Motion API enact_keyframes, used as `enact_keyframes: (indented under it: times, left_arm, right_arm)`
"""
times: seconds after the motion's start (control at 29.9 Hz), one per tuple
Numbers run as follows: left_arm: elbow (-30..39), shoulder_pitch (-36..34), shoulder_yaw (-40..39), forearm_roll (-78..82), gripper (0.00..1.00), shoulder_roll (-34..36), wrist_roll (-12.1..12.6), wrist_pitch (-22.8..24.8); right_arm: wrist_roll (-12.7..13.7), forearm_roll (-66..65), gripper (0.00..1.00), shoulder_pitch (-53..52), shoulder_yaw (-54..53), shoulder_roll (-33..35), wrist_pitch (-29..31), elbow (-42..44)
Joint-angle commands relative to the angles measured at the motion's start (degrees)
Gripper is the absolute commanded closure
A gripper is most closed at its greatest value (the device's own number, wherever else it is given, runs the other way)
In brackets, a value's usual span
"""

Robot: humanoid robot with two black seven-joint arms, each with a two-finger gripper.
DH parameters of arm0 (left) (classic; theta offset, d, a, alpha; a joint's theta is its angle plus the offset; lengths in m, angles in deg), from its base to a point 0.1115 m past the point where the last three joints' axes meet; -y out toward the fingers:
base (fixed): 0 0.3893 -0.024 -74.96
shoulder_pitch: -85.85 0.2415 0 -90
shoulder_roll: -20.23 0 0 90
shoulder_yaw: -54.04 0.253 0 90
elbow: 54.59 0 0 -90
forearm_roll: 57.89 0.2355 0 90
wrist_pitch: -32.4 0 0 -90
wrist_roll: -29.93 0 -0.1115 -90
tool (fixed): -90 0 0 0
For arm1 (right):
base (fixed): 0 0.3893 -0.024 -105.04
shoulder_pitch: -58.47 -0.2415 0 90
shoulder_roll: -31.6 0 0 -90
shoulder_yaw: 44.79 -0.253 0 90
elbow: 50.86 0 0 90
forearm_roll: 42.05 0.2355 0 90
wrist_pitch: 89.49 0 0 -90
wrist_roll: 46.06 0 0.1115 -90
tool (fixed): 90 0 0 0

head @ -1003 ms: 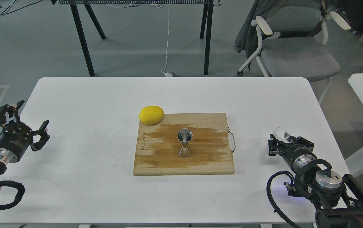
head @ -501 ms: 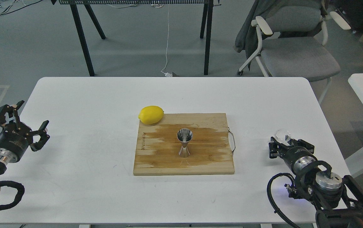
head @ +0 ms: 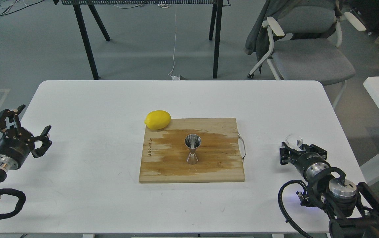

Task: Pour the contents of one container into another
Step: 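Lower the glass onto the table with the right gripper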

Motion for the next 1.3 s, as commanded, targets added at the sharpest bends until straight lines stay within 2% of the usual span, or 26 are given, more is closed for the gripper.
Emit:
enact_keyframes:
  times: [0.0,0.17,0.43,1.27]
  left_arm:
    - [-0.01,0.0,0.0,0.05,0.01,-0.09,0.0,0.0]
    - [-0.01,0.0,0.0,-0.04,0.01,-0.09,0.0,0.0]
    - [-0.01,0.09,0.0,0.05,0.01,-0.09,0.0,0.0]
    - [-0.01,0.0,0.0,-0.04,0.01,0.0,0.0,0.0]
  right_arm:
    - [0.01,0.0,0.2,-0.09,-0.07,-0.01,0.1,-0.05]
    - [0.01,0.09,0.12,-0.09,-0.07,-0.01,0.46,-0.13]
    - [0.01,0.0,0.08,0.17,-0.07,-0.01,0.46,0.39]
    - [0.18,0.0,0.02,0.0,0.11,-0.01,0.46,0.04]
